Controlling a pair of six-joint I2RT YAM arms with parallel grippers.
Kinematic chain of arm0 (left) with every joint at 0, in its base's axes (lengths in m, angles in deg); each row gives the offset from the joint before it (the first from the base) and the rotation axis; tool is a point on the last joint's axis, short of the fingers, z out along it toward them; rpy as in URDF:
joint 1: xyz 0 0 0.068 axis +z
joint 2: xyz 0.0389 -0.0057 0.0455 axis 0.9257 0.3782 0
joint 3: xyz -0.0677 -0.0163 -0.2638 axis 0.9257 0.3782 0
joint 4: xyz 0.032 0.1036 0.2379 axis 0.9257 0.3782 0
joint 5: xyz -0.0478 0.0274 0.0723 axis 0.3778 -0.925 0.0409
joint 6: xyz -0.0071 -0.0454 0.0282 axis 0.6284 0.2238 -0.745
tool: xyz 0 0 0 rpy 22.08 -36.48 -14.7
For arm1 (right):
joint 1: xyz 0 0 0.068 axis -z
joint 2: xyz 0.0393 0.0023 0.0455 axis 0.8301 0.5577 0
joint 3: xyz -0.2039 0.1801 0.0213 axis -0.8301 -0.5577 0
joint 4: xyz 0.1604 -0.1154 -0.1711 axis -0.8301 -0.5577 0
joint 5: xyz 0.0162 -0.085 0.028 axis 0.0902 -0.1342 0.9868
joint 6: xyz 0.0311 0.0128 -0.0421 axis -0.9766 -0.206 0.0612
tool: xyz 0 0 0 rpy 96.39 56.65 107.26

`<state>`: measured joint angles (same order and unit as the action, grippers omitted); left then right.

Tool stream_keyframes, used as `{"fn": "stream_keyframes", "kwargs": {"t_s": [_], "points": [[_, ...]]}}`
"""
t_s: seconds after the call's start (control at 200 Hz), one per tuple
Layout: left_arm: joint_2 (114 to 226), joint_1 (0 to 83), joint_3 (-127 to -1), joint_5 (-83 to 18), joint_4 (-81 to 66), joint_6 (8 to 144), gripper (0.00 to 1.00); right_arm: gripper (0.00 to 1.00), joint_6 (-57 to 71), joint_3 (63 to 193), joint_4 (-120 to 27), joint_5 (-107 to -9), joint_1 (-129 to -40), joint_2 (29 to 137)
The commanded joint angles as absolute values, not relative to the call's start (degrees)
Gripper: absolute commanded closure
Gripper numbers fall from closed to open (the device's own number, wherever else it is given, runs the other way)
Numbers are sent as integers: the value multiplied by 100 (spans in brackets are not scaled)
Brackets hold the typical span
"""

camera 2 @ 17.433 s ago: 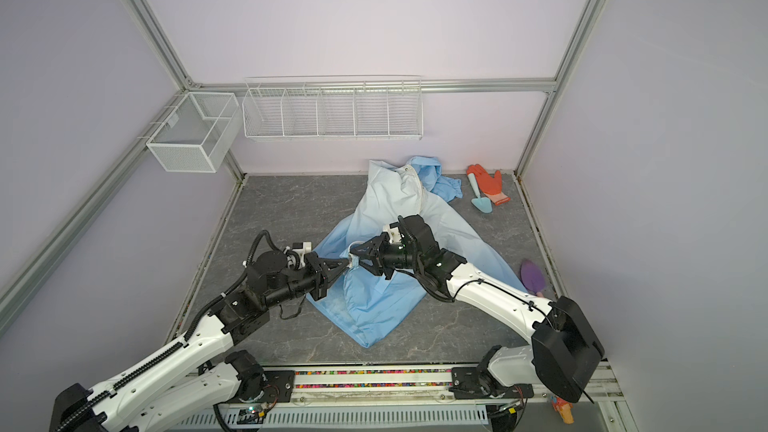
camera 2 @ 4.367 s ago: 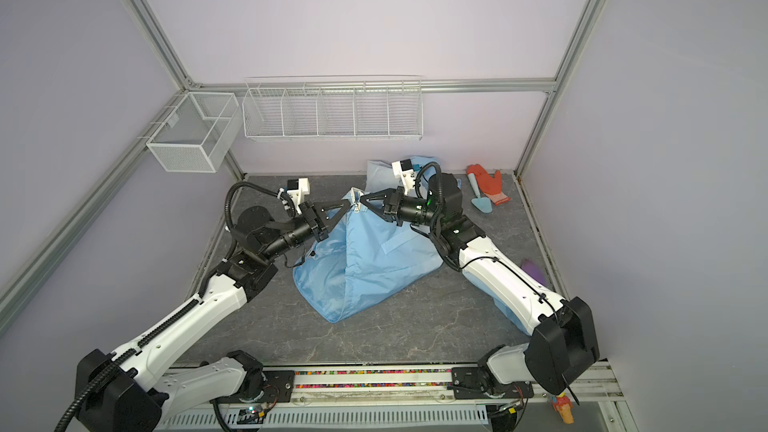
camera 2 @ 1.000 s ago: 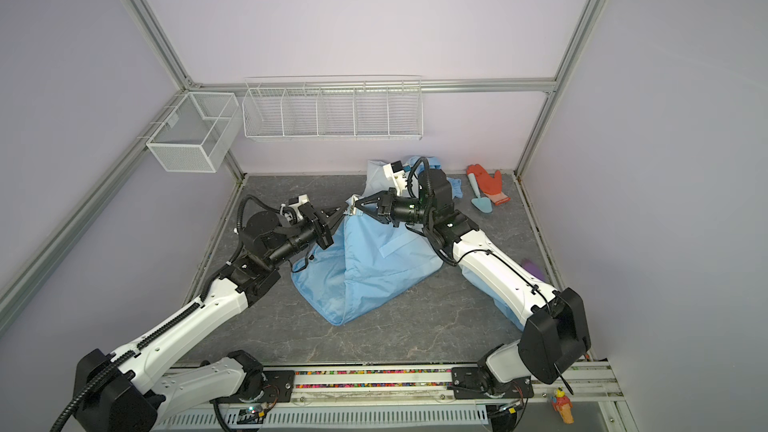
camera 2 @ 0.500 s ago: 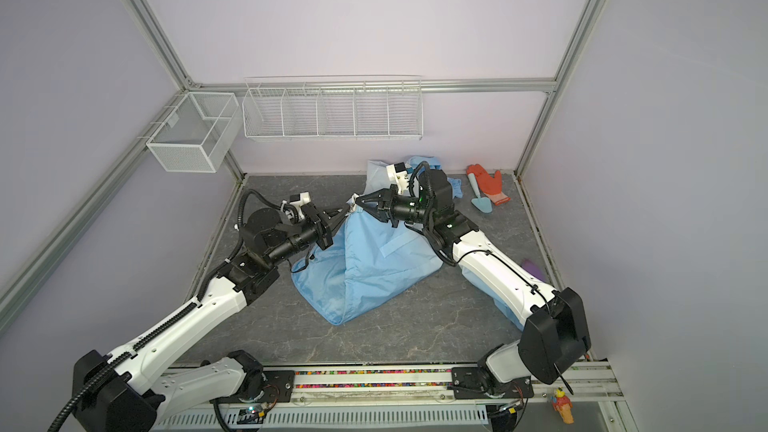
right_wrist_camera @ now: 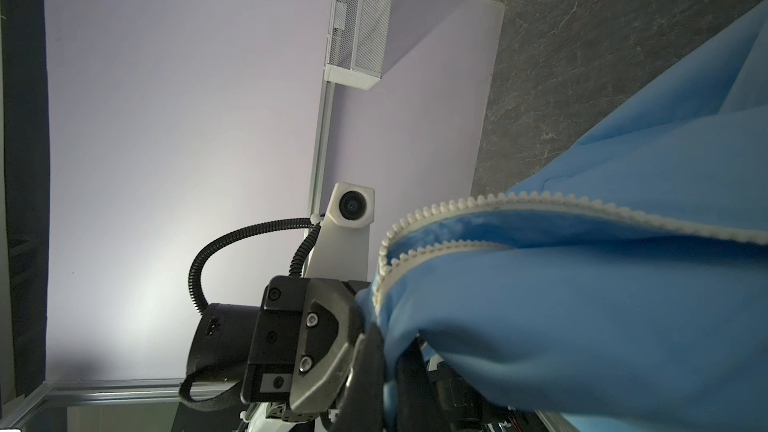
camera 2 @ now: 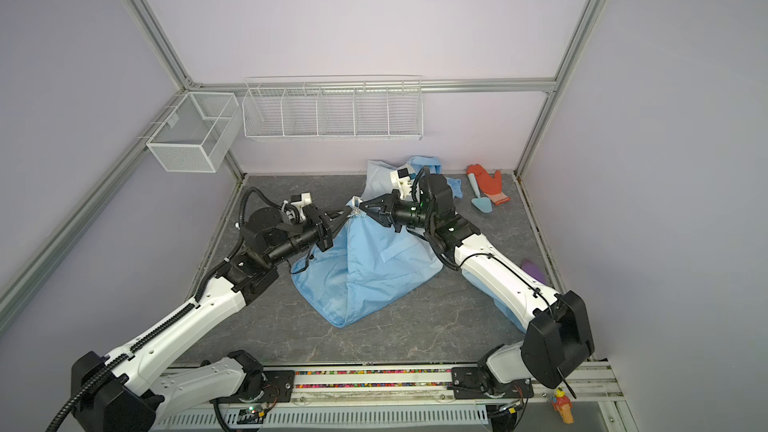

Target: Zip up the jacket

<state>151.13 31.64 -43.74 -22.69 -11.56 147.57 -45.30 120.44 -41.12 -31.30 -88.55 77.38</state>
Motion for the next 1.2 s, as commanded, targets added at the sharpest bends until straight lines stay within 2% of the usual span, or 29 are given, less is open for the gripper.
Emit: {"fn": "stream_keyframes", "kwargs": {"t_s": [0.0,0.215,0.325,0.56,0.64,0.785,0.98,1.195], "points": [[14827,3060,-4329,-1867,-1428,14813,100,89,-4145,12116,-4762,-3506,-8673,7738],[14854,3078,-4315,-1834,-1455,14873,100,49,-3361,12288,-6046,-3559,-8458,7548],[14870,3074,-4323,-1836,-1453,14862,100,39,-2994,12396,-6637,-3550,-8258,7406],[14922,3078,-4305,-1792,-1437,14822,100,40,-2014,13233,-7966,-3235,-8354,7330],[14930,3078,-4308,-1773,-1392,14822,100,44,-1690,13499,-8174,-3098,-8572,7309],[14915,3073,-4364,-1764,-1232,14822,100,43,-767,14052,-8673,-3129,-9088,7384],[14838,3078,-4432,-1753,-1011,14813,100,38,220,14533,-9421,-3725,-9368,7563],[14758,3078,-4522,-1749,-805,14763,100,42,1169,15087,-10159,-4415,-9785,7958]]}}
